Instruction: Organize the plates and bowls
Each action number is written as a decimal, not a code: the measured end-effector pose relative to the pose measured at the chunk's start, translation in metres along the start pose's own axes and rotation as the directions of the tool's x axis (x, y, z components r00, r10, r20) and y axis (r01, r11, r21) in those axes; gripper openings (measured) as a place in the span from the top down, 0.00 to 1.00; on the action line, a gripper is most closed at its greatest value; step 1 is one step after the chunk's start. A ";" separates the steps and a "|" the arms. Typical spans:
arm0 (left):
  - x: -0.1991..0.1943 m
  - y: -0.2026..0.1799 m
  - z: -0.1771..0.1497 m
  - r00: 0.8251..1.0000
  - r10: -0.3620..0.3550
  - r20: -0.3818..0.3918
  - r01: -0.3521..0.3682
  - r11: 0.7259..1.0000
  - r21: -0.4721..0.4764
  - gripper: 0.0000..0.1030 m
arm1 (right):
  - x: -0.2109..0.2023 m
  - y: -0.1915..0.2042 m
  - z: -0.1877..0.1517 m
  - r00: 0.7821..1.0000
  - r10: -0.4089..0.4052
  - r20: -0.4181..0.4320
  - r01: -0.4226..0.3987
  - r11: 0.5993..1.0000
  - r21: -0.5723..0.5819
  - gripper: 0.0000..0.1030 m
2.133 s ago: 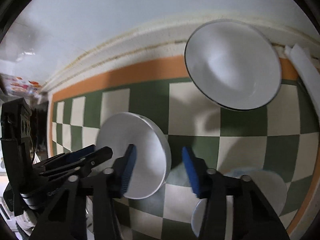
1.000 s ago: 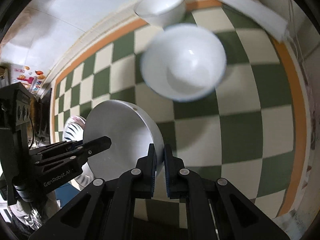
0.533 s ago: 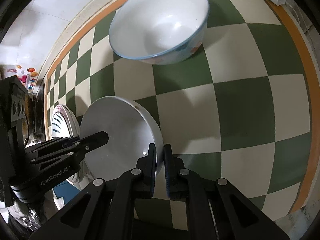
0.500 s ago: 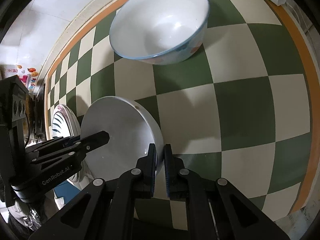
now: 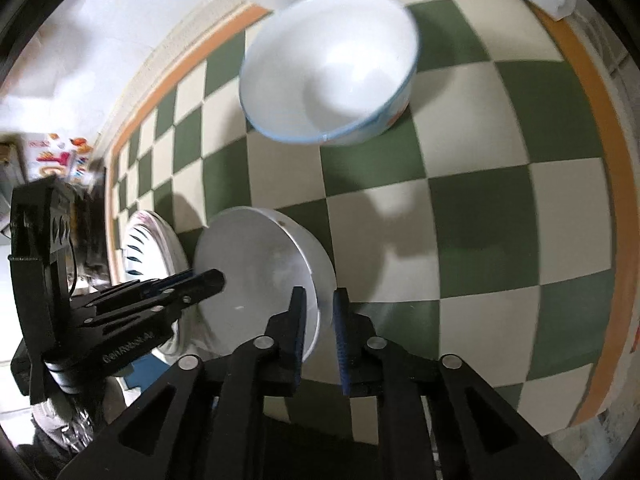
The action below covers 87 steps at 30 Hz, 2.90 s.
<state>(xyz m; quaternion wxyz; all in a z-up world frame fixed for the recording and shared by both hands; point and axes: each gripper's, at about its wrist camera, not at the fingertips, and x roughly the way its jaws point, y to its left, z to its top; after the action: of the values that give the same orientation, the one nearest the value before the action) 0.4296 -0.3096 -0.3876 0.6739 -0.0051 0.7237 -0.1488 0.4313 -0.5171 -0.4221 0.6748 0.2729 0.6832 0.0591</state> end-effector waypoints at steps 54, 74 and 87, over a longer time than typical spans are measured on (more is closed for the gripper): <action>-0.068 -0.037 0.032 0.991 -0.063 0.116 0.046 0.989 0.140 0.83 | -0.067 0.016 -0.007 0.984 0.028 0.177 -0.031 0.999 0.015 0.89; -0.005 -0.024 -0.006 0.999 0.041 0.003 -0.041 0.991 0.131 0.83 | -0.010 0.002 -0.034 0.999 0.000 0.054 -0.002 0.999 0.033 0.89; -0.001 -0.026 -0.003 0.995 0.097 0.020 -0.099 0.983 0.152 0.83 | 0.001 0.002 -0.028 1.000 -0.006 0.014 0.006 0.999 0.039 0.89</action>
<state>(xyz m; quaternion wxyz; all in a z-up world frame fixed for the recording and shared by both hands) 0.4214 -0.3334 -0.3803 0.6832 0.0814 0.7054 -0.1705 0.4057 -0.5065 -0.4202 0.6744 0.2845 0.6801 0.0418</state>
